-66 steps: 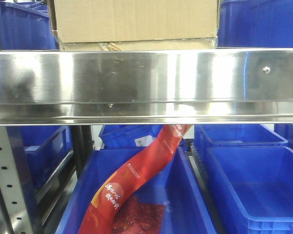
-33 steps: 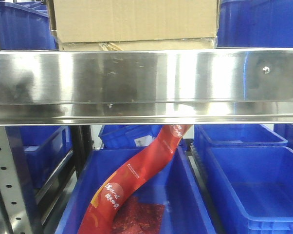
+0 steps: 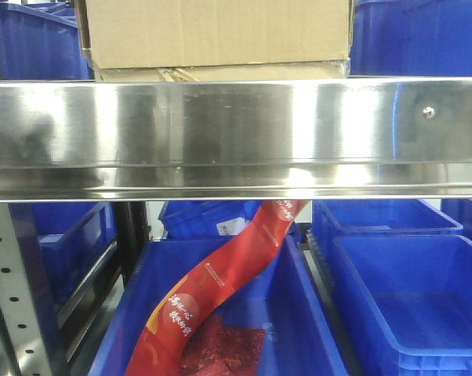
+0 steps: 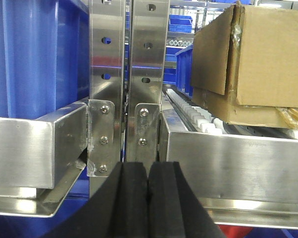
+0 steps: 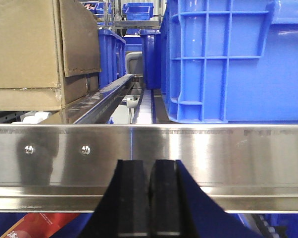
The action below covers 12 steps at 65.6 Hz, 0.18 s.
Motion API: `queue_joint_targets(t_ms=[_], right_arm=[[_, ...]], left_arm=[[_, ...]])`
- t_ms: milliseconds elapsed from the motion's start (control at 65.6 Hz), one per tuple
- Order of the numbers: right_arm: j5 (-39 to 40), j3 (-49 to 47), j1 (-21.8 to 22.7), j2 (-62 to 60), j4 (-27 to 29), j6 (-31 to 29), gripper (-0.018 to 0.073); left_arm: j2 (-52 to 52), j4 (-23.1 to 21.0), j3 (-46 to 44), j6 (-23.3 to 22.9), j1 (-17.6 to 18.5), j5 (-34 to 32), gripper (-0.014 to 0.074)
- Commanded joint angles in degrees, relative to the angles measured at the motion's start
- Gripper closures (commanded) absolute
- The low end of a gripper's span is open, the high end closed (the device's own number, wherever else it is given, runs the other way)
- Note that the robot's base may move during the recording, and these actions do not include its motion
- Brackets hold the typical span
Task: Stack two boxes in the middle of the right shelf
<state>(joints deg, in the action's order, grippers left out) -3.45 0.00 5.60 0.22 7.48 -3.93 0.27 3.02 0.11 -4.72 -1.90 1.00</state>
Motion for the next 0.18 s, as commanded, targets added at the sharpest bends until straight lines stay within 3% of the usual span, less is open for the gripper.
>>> queue_joint_targets(t_ms=[0, 168], right_arm=[[0.95, 0.00, 0.02, -0.22, -0.13, -0.02, 0.0721], [0.95, 0.00, 0.02, -0.22, -0.13, -0.02, 0.0721]], left_arm=[[-0.27, -0.02, -0.11, -0.42, -0.19, -1.00, 0.0689], [-0.27, -0.02, -0.11, -0.42, -0.19, -1.00, 0.0689]])
